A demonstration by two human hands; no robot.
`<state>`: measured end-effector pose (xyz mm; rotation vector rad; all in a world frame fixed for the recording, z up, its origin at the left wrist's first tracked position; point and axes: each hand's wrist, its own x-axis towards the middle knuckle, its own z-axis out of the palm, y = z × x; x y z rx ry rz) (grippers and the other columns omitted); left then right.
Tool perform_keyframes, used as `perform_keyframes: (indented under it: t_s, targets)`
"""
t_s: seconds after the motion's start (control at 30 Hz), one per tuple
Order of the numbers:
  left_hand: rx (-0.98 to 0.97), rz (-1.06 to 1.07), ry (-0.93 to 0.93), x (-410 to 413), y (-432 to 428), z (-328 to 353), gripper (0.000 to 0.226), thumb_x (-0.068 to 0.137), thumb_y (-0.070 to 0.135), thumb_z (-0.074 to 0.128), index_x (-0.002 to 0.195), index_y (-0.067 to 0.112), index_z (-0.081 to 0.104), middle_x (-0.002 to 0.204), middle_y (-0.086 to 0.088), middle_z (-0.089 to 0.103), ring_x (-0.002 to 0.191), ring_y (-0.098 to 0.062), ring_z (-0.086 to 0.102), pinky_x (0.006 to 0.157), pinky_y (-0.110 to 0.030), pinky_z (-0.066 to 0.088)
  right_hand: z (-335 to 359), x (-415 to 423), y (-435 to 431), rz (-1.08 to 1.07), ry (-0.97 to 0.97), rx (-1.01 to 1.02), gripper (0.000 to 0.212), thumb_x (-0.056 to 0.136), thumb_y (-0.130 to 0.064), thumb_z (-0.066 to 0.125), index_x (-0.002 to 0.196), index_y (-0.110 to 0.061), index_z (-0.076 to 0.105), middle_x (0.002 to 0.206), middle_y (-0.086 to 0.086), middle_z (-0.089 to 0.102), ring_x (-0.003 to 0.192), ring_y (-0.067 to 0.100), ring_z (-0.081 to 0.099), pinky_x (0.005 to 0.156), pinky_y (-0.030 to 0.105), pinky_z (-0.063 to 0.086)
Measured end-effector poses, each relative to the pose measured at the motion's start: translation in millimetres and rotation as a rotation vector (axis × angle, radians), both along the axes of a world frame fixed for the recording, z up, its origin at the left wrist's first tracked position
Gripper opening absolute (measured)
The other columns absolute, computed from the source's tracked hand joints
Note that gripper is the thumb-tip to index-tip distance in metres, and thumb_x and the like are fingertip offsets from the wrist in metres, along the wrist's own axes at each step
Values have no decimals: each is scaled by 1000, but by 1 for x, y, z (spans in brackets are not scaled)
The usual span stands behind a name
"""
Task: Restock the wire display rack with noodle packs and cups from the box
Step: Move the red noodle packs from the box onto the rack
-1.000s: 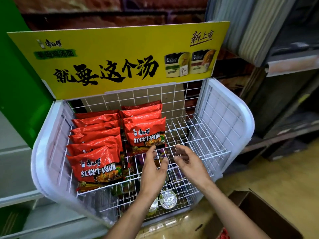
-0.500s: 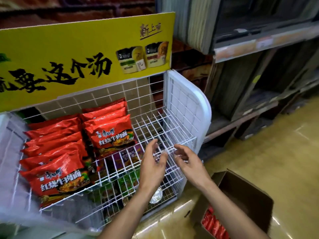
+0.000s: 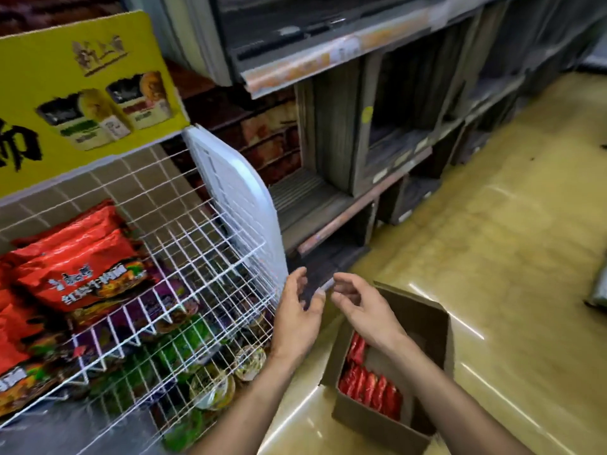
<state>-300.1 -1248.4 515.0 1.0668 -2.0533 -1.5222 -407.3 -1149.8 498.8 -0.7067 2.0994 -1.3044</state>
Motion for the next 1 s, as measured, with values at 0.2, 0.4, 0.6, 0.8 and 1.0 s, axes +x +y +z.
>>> perform_keyframes:
  t_s: [0.2,0.4,0.6,0.8,1.0]
  targets:
    - [42,-93,-57,-35,46,-16,47,98,24,64,140,35,44,135,5,55,129,-8,50,107,-27,42,-10,-29,61,-30,-14,59,39,97,-24,64,136,-27,57,114,-11,64,101,-2,61,96,17,48]
    - [57,-239,-131,-59,79,-32,52,98,27,64,146,31,43,135,8,54,119,1,52,109,-33,46,-26,-41,104,-109,-33,121,38,99,-29,61,136,-30,56,119,-10,62,101,-3,59,86,11,44]
    - [62,-395,-183,-80,94,-59,52,99,27,62,148,29,42,137,9,53,129,-5,49,108,-27,42,-53,-42,132,-243,-84,153,39,99,-32,61,137,-31,55,124,-8,63,110,0,59,101,29,49]
    - [95,-519,-247,-88,90,-97,54,100,27,61,149,30,40,140,9,53,132,-7,48,103,-23,37,-79,-34,140,-356,-148,215,40,100,-30,60,139,-29,53,123,-10,60,112,6,58,98,26,47]
    - [139,-622,-309,-87,82,-143,51,101,24,59,148,28,41,136,8,51,131,-10,48,107,-27,39,-123,-24,138,-474,-230,255,41,99,-24,61,140,-23,55,127,-2,62,115,10,58,95,24,47]
